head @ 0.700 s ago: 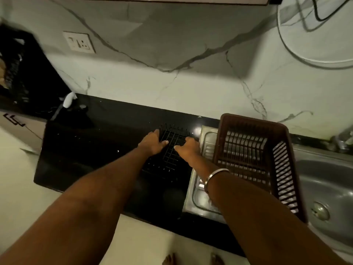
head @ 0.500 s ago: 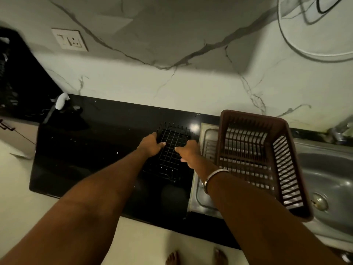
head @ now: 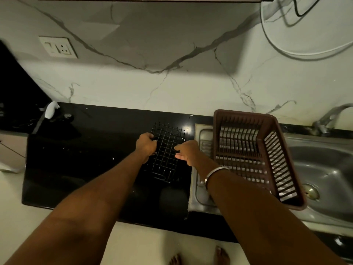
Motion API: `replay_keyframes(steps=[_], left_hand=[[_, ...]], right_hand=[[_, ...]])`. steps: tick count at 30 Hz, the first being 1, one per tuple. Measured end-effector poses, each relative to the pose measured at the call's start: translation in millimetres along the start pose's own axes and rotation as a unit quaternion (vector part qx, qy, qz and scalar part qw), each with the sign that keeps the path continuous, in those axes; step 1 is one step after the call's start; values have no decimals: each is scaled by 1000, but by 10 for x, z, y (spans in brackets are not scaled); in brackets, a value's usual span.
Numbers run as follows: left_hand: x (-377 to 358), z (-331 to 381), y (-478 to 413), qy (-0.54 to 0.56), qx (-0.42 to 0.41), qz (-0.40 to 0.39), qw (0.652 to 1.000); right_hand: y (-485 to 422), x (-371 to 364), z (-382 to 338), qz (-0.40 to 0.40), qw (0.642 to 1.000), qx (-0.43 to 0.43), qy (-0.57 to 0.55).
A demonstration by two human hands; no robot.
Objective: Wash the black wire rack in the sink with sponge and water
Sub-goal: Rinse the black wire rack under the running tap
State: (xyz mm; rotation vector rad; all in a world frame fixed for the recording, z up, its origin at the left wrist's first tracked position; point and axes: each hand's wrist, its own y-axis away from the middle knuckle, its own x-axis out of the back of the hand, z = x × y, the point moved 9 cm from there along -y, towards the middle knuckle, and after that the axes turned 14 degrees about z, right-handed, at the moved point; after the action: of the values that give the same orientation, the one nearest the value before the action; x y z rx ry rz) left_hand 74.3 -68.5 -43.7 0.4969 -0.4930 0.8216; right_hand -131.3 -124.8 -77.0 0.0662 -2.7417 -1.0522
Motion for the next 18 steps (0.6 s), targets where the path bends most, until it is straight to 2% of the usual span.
replay_keyframes(steps=[3, 8, 14, 18], left_hand=[[85, 153, 79, 45, -6, 13, 999], [263, 521, 315, 117, -42, 50, 991], [338, 996, 815, 185, -58, 77, 978], [182, 1374, 1315, 207, -74, 64, 973]], right_hand=[[38, 104, -138, -6, 999, 34, -13], [194, 450, -453, 56, 992, 109, -33], [586, 1069, -842, 55, 972, 220, -64], [767, 1700, -834, 38, 967, 229, -106]])
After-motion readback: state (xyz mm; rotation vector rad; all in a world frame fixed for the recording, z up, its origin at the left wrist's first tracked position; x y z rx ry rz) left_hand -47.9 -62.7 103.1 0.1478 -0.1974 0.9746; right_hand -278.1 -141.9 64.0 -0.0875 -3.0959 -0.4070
